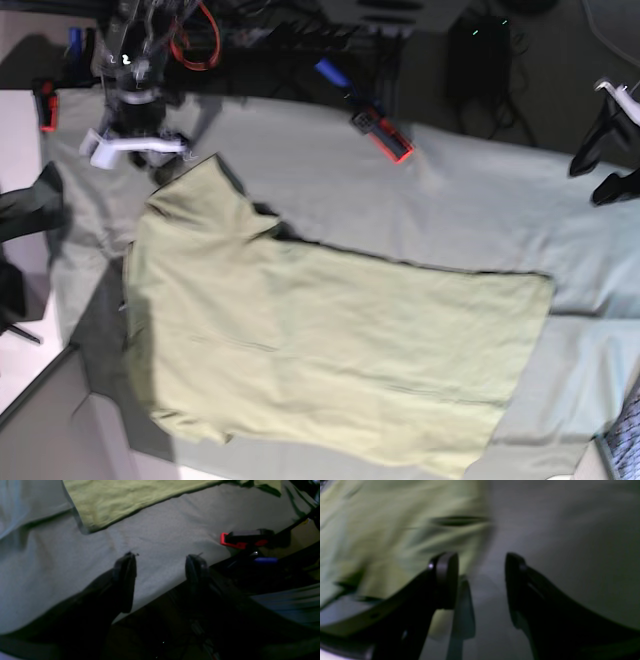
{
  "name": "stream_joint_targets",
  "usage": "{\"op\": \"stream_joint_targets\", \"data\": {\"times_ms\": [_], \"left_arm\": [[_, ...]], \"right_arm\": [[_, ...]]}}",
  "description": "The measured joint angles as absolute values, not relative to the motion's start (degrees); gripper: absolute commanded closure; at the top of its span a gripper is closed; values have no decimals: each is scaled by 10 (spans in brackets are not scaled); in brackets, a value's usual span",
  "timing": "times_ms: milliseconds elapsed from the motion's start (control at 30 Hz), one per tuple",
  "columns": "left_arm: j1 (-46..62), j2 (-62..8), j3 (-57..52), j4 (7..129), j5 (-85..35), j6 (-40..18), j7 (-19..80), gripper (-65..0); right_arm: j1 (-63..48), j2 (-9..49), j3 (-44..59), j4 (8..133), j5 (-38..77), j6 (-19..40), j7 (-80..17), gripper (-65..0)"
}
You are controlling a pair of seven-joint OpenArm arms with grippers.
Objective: Fold the T-shirt properly
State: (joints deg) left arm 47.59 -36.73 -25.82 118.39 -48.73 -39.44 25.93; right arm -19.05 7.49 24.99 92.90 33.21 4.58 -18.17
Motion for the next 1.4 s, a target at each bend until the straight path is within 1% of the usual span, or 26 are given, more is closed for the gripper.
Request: {"op": "stream_joint_targets", "data": {"times_ms": [200,267,567,700,833,1000,1167,1200,1233,1333,1400], "left_arm": [[476,-375,-258,1184,-484,-393,256,-349],[476,-375,-258,1184,-474,-379,255,-349],[472,-375,-258,1184,-474,-377,255,-349],[473,-375,-258,1184,-474,-376,253,-349],[473,-375,-258,1184,-465,-376,253,-349],[473,-375,-258,1184,-465,-376,253,-349],[466,-375,-258,1184,-465,-375,256,-349],[460,-375,-258,1184,-465,-375,260,-349],[453,-375,-258,1184,-465,-375,262,-349],[432,-375,-258,1184,-465,-369,263,-349],[418,-374,-258,1184,-467,-369,265,-349]], "right_arm": [[-168,43,213,913,330,49,-172,-301],[-168,33,213,913,316,48,-170,-301],[-197,30,248,919,339,54,-180,-300],[-200,7,248,919,354,56,-174,-300],[-179,-17,251,919,356,56,-173,-300],[-148,-36,251,917,351,56,-188,-300],[-146,-54,251,917,351,56,-187,-293],[-146,-57,251,917,351,56,-185,-263],[-146,-59,251,917,347,55,-186,-211],[-146,-65,251,915,314,54,-181,-4],[-146,-67,251,915,283,55,-170,0]]}}
